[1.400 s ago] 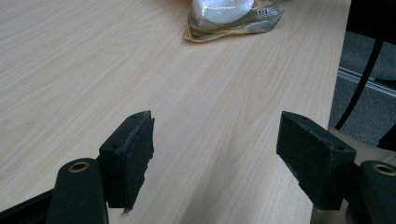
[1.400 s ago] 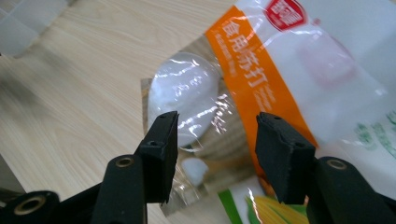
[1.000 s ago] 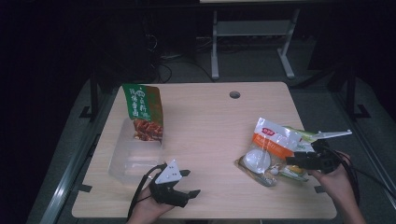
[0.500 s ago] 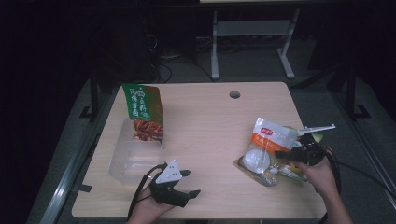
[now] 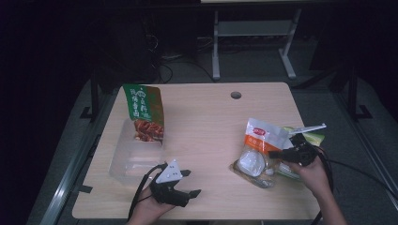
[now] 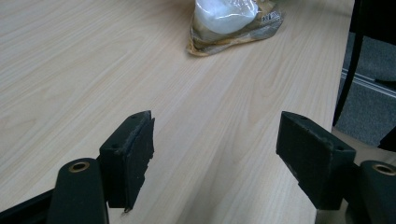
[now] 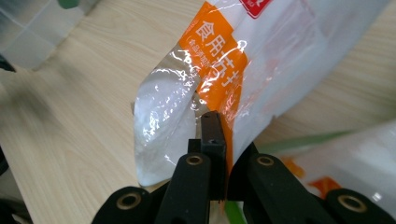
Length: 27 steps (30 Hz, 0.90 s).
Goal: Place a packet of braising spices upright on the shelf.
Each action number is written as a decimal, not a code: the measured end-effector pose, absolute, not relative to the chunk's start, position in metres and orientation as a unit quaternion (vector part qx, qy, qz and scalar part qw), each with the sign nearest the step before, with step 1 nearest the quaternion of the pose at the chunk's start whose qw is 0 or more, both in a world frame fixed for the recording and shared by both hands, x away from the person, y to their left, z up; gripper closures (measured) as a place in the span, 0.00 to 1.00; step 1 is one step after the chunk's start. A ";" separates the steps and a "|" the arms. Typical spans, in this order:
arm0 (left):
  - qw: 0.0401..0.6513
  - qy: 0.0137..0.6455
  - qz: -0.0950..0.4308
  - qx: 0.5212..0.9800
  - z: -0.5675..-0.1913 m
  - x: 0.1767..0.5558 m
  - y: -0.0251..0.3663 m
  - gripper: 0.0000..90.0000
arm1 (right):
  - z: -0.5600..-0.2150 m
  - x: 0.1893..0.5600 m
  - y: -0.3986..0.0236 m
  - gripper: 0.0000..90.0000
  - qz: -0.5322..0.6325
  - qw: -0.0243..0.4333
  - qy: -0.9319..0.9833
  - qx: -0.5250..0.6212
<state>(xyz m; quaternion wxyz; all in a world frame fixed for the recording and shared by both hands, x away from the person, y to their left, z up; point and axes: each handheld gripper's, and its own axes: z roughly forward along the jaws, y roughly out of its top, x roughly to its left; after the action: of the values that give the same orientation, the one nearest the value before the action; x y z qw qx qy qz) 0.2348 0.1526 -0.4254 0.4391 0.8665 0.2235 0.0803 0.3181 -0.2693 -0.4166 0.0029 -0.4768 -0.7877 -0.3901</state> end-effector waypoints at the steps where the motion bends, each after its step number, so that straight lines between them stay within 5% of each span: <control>1: 0.439 0.225 0.080 0.866 -0.425 0.235 0.153 0.30 | -0.414 0.317 -0.266 0.99 -0.390 0.002 -0.790 -0.474; 27: 0.446 0.239 0.082 0.859 -0.425 0.239 0.157 0.31 | -0.356 0.294 -0.191 1.00 -0.431 -0.027 -0.834 -0.343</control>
<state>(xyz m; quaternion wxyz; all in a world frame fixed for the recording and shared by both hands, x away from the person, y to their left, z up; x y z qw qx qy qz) 0.2390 0.1566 -0.4249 0.4457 0.8588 0.2392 0.0819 0.2940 -0.1907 -0.3560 -0.0270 -0.3433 -0.8339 -0.4312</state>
